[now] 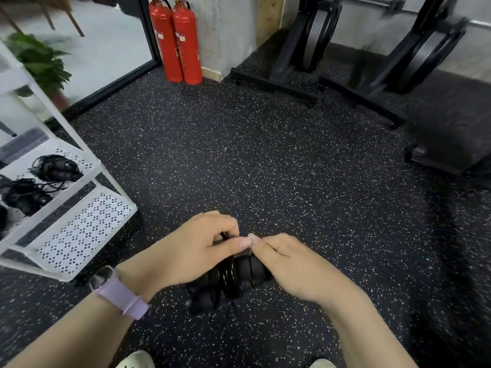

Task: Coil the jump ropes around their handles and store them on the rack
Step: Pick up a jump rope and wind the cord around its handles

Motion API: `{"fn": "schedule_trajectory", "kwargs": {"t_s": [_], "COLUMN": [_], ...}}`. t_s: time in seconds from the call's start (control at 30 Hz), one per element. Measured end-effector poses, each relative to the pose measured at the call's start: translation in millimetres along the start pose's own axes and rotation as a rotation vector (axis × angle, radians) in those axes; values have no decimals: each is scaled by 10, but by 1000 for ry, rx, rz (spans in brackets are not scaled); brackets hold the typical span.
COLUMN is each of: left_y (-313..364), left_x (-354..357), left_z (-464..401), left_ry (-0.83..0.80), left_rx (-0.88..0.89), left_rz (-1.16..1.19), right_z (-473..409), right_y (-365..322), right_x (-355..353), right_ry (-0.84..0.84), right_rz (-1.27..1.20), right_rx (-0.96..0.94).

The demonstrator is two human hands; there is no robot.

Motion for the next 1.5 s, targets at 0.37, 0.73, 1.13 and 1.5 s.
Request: {"fn": "schedule_trajectory", "kwargs": {"t_s": [0.37, 0.73, 1.13, 1.5], "left_y": [-4, -53, 37, 175], "left_x": [92, 124, -138, -197], "left_z": [-61, -174, 25, 36], "left_ry": [-233, 106, 264, 306], "left_rx": [-126, -168, -93, 147], "left_rz": [743, 280, -187, -426], "right_z": [57, -69, 87, -20], "right_y": [-75, -188, 233, -24], "right_x": [-91, -141, -602, -205], "right_ry": [-54, 98, 672, 303], "right_rz": [-615, -1236, -385, 222], "right_rx": [-50, 24, 180, 11]}}
Point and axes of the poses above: each hand's wrist, its own z-axis away from the middle knuckle, its own x-axis out of the palm, y = z × x, the point moved 7 cm from there along -z, towards the middle knuckle, and after that the axes turned 5 degrees about -z, right-handed, at the moved point
